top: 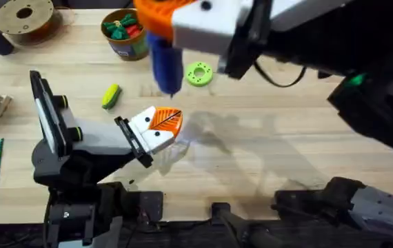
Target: Pick up the gripper from the table and insert it into the empty holder that is missing its gripper. Then pick up a screw, insert it into the mounting hole, and use the screwdriver to tighten it. Finally, clean up the table by picking up the vegetable and placing it into the bucket.
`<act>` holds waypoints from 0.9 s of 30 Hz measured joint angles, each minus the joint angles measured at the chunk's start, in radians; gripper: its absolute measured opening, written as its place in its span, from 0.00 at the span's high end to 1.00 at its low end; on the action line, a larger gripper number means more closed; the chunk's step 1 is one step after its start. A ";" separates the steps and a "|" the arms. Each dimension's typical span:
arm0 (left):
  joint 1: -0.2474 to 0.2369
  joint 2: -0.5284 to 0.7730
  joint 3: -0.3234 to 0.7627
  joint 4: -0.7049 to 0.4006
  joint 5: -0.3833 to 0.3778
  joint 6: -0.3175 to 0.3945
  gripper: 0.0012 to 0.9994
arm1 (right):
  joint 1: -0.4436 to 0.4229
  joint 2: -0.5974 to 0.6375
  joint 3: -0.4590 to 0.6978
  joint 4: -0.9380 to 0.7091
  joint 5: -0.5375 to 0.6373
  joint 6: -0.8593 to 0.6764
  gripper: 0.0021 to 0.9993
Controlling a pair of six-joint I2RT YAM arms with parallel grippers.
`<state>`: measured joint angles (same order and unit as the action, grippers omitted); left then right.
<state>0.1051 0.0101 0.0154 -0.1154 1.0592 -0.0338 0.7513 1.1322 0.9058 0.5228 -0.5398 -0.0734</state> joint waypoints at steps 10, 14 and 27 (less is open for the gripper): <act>0.000 0.000 0.000 0.000 0.000 0.000 1.00 | 0.072 0.069 0.000 0.082 -0.094 0.009 0.99; 0.000 0.000 0.000 0.000 0.000 0.000 1.00 | 0.090 0.098 0.000 0.113 -0.115 0.008 0.99; 0.000 0.000 0.000 0.000 0.000 0.000 1.00 | 0.091 0.149 0.000 0.160 -0.128 -0.024 0.99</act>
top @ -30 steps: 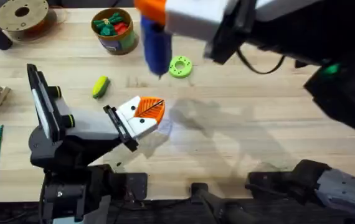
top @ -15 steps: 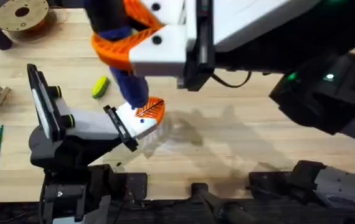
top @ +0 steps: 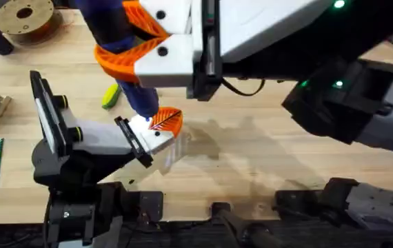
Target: Pick up the gripper from the table and insert it into the empty holder that is missing its gripper. Then pick up a screw, insert it into the mounting hole, and use the screwdriver to tighten it. Finally, clean up the table by picking up the vegetable and placing it into the bucket.
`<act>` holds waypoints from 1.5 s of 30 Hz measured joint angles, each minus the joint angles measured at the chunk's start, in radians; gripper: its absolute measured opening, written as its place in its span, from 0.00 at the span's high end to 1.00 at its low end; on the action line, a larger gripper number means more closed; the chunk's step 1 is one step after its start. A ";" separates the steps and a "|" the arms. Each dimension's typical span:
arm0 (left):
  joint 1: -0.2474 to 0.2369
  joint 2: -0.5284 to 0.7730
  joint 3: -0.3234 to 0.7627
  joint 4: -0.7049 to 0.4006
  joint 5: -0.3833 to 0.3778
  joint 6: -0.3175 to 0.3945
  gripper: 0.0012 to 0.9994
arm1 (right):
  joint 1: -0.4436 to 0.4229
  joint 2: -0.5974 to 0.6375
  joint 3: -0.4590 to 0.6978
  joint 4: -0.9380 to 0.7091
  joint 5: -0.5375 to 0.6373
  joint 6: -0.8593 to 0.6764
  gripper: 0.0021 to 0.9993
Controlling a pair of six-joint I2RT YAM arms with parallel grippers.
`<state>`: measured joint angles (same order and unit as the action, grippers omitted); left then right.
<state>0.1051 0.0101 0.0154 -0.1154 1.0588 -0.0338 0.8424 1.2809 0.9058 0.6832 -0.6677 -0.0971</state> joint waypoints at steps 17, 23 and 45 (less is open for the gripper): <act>0.000 0.000 0.000 0.000 0.000 0.000 1.00 | 0.027 0.076 0.002 0.024 -0.005 -0.039 0.99; 0.000 0.000 0.000 0.000 0.000 0.000 1.00 | 0.027 0.076 0.004 0.026 -0.003 -0.042 0.99; 0.000 0.000 0.000 0.000 0.000 0.000 1.00 | 0.027 0.076 0.008 0.042 0.027 -0.042 0.99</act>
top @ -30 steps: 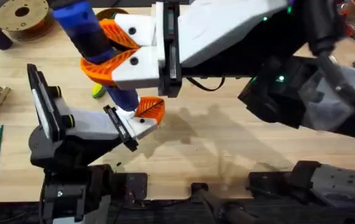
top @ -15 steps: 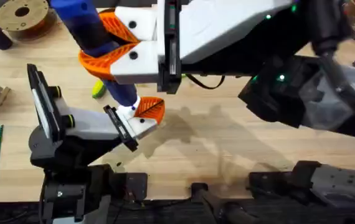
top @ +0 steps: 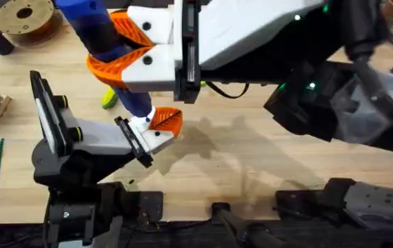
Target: Pick up the gripper from the table and insert it into the empty holder that is missing its gripper. Then pick up a screw, insert it into the mounting hole, and use the screwdriver to tighten it. Finally, clean up the table by picking up the vegetable and placing it into the bucket.
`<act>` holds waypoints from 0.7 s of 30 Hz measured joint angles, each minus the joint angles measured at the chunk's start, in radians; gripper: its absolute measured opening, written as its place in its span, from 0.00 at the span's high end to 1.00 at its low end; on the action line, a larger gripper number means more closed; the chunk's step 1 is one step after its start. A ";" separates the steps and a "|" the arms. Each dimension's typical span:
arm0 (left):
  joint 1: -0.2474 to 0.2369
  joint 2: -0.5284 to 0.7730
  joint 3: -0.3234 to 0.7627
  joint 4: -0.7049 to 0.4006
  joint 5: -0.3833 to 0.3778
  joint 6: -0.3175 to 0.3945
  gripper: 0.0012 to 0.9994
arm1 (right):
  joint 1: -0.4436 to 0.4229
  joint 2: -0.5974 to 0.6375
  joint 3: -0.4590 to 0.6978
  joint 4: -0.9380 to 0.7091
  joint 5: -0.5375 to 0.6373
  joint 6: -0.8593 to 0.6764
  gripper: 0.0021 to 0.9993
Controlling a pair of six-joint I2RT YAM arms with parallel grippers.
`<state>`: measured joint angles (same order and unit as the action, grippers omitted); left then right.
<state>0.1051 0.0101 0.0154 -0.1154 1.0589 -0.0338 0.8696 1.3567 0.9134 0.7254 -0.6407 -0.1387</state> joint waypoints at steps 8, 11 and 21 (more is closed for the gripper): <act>0.000 0.000 0.000 0.000 0.000 0.000 1.00 | 0.003 0.011 0.000 -0.001 0.000 0.000 0.99; 0.000 0.000 0.000 0.000 0.000 0.000 1.00 | 0.005 0.017 0.000 -0.004 0.000 0.000 0.99; 0.000 0.000 0.000 0.000 0.000 0.000 1.00 | 0.006 0.018 0.001 -0.016 0.001 0.000 0.99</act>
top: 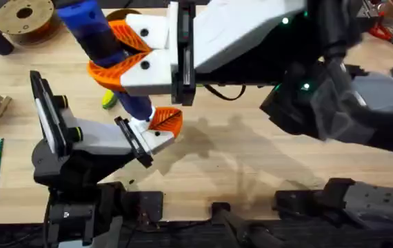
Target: Pick up the gripper from the table and insert it into the empty holder that is missing its gripper. Then pick up a screw, insert it into the mounting hole, and use the screwdriver to tighten it. Finally, clean up the table by picking up the vegetable and placing it into the bucket.
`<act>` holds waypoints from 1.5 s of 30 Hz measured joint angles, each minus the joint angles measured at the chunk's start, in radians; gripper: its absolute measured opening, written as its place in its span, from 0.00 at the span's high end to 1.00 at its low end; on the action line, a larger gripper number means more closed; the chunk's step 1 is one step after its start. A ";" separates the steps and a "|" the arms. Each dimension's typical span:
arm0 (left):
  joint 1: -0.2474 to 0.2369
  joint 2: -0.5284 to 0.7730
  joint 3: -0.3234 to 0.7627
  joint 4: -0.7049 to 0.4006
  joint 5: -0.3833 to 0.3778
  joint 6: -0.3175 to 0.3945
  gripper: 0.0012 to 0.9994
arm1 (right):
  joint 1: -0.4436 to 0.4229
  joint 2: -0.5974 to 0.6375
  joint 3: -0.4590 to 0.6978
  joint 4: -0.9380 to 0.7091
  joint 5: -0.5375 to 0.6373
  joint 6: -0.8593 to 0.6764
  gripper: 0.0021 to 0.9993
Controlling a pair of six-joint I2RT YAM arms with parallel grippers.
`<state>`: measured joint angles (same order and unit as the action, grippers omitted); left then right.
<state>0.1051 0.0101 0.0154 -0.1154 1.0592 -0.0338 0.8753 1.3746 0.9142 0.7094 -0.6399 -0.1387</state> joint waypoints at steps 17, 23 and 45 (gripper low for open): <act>0.000 0.000 0.000 0.000 0.000 0.000 1.00 | 0.000 0.000 0.014 0.036 0.007 0.000 0.99; 0.000 0.000 0.000 0.000 0.000 0.000 1.00 | -0.002 0.001 0.114 0.048 0.006 0.000 0.99; 0.000 0.000 0.000 0.000 0.000 0.000 1.00 | -0.422 0.002 0.471 -1.186 0.176 -0.498 0.99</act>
<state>0.1051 0.0101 0.0154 -0.1154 1.0590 -0.0341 0.4529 1.3766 1.3849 -0.4763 -0.4643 -0.6366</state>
